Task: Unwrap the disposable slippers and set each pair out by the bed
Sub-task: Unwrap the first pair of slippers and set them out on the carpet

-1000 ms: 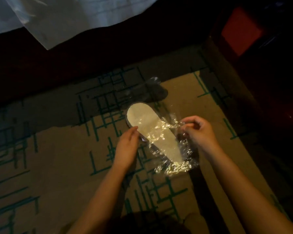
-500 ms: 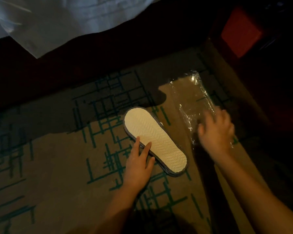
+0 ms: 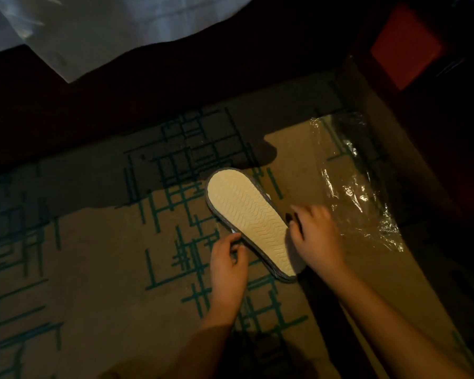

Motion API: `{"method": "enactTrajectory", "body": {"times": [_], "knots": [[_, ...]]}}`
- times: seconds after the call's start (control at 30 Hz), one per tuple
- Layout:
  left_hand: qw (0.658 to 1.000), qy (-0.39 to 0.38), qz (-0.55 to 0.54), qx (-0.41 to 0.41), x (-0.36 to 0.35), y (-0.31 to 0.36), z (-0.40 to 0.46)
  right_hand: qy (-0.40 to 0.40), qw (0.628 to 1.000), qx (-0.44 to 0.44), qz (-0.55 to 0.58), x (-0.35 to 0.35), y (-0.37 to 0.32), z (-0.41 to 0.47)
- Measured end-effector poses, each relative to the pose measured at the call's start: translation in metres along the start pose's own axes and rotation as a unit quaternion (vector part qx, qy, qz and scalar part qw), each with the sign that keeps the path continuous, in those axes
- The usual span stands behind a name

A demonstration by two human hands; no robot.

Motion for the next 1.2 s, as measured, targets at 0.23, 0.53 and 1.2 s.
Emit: {"method": "enactTrajectory", "body": {"times": [0.23, 0.53, 1.2], "knots": [[0.996, -0.047, -0.006, 0.073, -0.008, -0.001, 0.001, -0.048, 0.982, -0.070, 0.168, -0.027, -0.018, -0.013], [0.959, -0.031, 0.279, -0.034, -0.014, 0.003, -0.014, -0.124, 0.874, -0.217, 0.417, -0.037, -0.022, -0.014], [0.981, -0.026, -0.043, 0.190, 0.055, -0.013, -0.007, -0.123, 0.889, -0.216, 0.385, -0.031, -0.024, -0.006]]}}
Point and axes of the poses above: each hand's wrist, its own z-axis towards the middle knuckle, its own x-axis out of the back of the hand, y = z × x, the point moved 2 cm from there along z, towards the middle knuckle, and after that the axes turned 3 degrees about -x, right-handed, at the moved point
